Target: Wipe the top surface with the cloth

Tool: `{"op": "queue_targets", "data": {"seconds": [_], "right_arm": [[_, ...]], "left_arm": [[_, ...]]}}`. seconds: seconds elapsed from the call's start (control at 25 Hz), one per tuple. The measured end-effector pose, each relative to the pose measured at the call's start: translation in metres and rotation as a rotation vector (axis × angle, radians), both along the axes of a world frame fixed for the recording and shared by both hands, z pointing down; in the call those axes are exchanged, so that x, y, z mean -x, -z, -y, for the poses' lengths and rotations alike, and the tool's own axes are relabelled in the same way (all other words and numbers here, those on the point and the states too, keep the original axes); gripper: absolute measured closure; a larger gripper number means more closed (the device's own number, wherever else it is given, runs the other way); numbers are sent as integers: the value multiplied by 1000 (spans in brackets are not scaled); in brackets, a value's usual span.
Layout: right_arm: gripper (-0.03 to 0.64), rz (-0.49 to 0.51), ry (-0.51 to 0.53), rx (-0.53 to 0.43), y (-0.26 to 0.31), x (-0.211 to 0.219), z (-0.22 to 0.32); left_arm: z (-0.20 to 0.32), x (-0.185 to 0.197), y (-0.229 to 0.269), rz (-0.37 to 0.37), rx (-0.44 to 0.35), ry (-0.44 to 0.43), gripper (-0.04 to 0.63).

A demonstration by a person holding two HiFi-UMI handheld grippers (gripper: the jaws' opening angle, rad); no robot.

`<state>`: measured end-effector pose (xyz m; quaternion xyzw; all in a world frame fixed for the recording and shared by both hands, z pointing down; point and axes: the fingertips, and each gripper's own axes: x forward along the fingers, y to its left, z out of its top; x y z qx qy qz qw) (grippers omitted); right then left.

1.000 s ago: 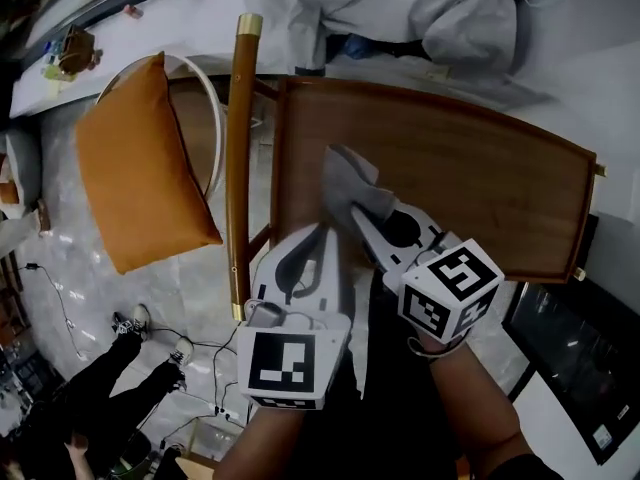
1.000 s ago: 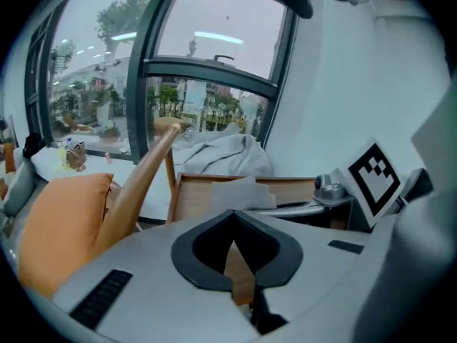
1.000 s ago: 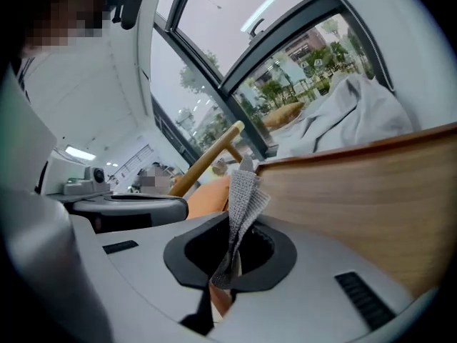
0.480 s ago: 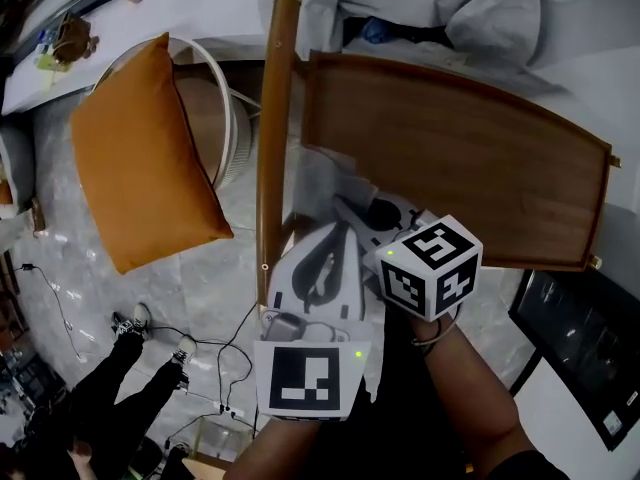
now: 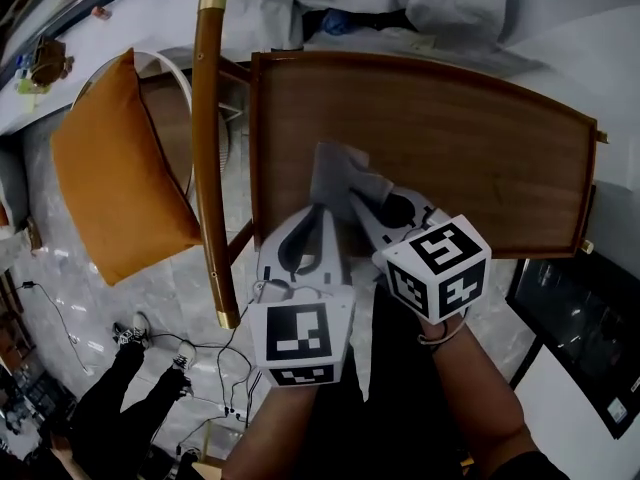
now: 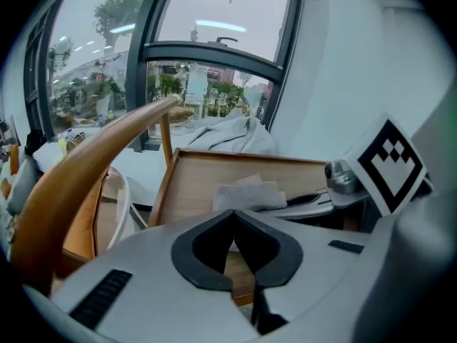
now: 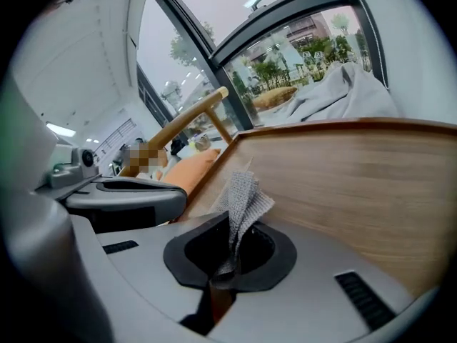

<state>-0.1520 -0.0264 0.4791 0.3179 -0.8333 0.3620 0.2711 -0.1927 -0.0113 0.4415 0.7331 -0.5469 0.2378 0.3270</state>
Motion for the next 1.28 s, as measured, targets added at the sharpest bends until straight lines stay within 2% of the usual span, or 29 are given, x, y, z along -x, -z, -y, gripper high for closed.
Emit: {"op": "queue_targets", "data": {"seconds": [0.2,0.8,1.28], "right_arm": [[589,-49,-28,-6,-1,-46,2],[589,-183,-171,-23,-5,-221,1],[589,-254,-276,-8,-4,-328,-1]], "left_arm": [[5,-40,-7,-4,11,-42,584],[-2,-203,-3,-69,7,-230,584],[3,-300,-5,-99,4,-337,584]]}}
